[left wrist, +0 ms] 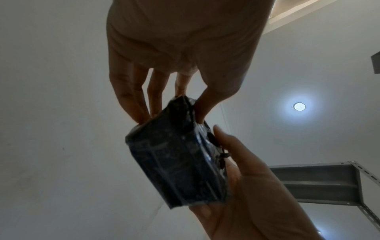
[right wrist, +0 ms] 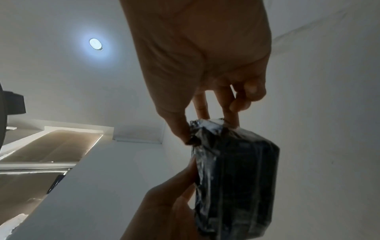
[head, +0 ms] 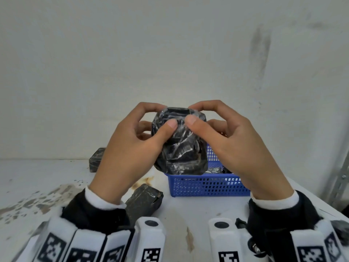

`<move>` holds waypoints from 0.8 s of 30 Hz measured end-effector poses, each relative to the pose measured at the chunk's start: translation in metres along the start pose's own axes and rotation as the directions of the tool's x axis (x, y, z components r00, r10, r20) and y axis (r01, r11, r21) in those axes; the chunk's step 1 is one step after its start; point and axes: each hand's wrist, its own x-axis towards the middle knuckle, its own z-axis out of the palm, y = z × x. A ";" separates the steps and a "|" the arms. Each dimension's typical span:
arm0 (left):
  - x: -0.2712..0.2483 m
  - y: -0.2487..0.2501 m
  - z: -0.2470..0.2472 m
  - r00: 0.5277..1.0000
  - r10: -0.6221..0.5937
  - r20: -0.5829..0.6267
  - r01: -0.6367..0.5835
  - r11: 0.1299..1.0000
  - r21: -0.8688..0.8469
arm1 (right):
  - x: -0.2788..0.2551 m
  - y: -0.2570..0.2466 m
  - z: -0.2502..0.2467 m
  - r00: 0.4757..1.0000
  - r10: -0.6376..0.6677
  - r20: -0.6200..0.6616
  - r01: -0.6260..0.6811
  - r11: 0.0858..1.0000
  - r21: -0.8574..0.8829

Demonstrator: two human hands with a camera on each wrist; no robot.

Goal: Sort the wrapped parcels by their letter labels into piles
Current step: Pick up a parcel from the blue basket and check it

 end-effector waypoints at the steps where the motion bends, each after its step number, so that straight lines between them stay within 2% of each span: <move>1: 0.000 0.000 0.000 1.000 0.009 0.000 -0.009 1.000 0.004 | 0.000 0.001 0.000 1.000 -0.007 0.001 0.007 1.000 -0.006; 6: 0.000 -0.002 0.002 0.999 0.023 -0.033 -0.022 0.999 0.027 | 0.000 0.003 -0.004 1.000 -0.014 0.011 0.014 1.000 0.027; 9: 0.002 -0.005 0.001 0.999 -0.013 -0.045 0.014 0.999 0.037 | 0.000 0.004 -0.004 0.999 0.019 0.026 -0.021 0.998 0.053; 12: 0.001 -0.002 0.002 0.998 -0.051 0.031 0.052 0.998 -0.044 | 0.001 0.004 -0.001 0.999 0.022 0.044 -0.025 0.996 0.084; 15: 0.000 0.002 0.000 0.996 -0.073 0.046 0.080 0.981 -0.179 | 0.002 0.004 -0.003 1.000 -0.003 0.031 0.000 0.995 0.102; 24: 0.001 0.000 0.000 0.999 0.011 0.030 -0.004 0.976 -0.216 | 0.002 0.005 -0.006 0.998 -0.050 0.033 0.046 0.992 0.115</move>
